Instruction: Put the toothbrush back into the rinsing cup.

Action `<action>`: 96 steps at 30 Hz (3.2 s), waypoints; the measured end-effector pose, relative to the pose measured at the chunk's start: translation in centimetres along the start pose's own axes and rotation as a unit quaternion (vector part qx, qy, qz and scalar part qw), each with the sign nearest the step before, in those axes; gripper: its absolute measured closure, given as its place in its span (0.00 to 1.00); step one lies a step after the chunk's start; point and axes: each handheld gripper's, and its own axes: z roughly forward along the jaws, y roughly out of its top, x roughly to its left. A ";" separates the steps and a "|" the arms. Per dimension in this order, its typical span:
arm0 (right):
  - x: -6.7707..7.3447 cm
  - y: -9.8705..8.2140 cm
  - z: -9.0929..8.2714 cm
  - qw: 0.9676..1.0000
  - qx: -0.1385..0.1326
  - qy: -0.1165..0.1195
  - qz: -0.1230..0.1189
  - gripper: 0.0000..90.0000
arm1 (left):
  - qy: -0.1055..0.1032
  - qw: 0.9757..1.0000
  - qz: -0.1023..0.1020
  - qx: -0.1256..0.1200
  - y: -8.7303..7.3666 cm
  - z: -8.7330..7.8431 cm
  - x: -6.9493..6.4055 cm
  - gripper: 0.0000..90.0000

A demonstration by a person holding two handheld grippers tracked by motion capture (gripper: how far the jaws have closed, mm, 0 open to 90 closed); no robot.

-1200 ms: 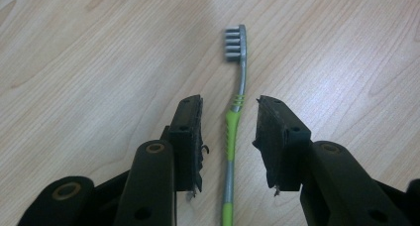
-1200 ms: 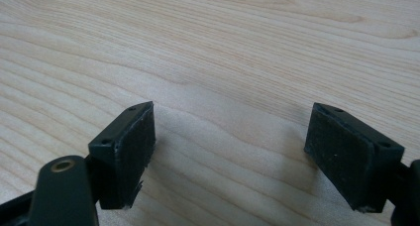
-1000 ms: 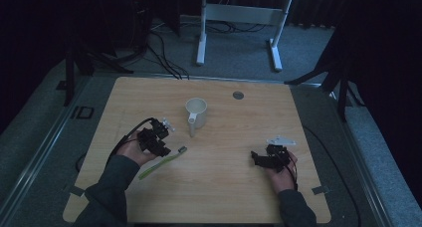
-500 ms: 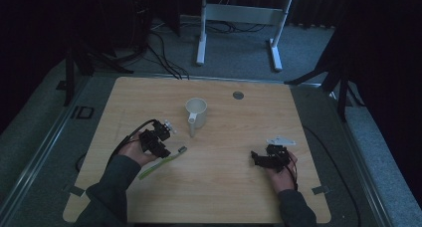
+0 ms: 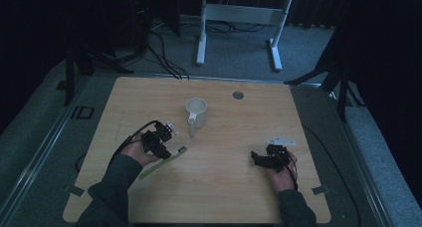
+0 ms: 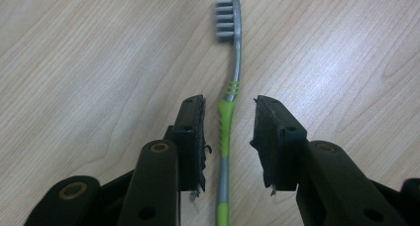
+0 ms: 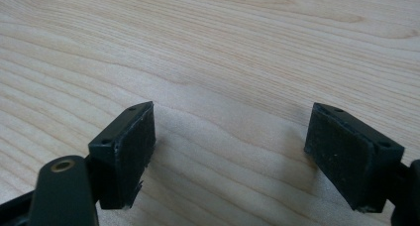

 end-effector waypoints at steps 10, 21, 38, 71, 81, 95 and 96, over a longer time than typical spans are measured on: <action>0.0 0.0 0.0 1.000 0.000 0.000 0.000 0.21 | -0.001 1.000 0.004 0.016 0.1 0.5 -0.2 0.72; 0.0 0.0 0.0 1.000 0.000 0.000 0.000 0.21 | -0.007 0.999 0.009 0.030 0.4 1.3 -0.3 0.74; 0.0 0.0 0.0 1.000 0.000 0.000 -0.001 0.21 | -0.006 0.999 0.013 0.053 0.5 2.1 -0.3 0.77; 0.0 0.0 0.0 1.000 0.000 0.000 -0.001 0.21 | 0.007 0.995 0.021 0.092 0.9 3.8 -0.3 0.82; 0.0 0.0 0.0 1.000 0.000 0.000 -0.001 0.21 | 0.010 0.995 0.026 0.096 1.1 4.2 -0.2 0.88; 0.0 0.0 0.0 1.000 0.000 0.000 -0.001 0.21 | 0.014 0.997 0.021 0.075 0.9 3.3 0.0 0.90; 0.0 0.0 0.0 1.000 0.000 0.000 -0.001 0.21 | 0.015 0.997 0.020 0.070 0.8 3.2 0.1 0.90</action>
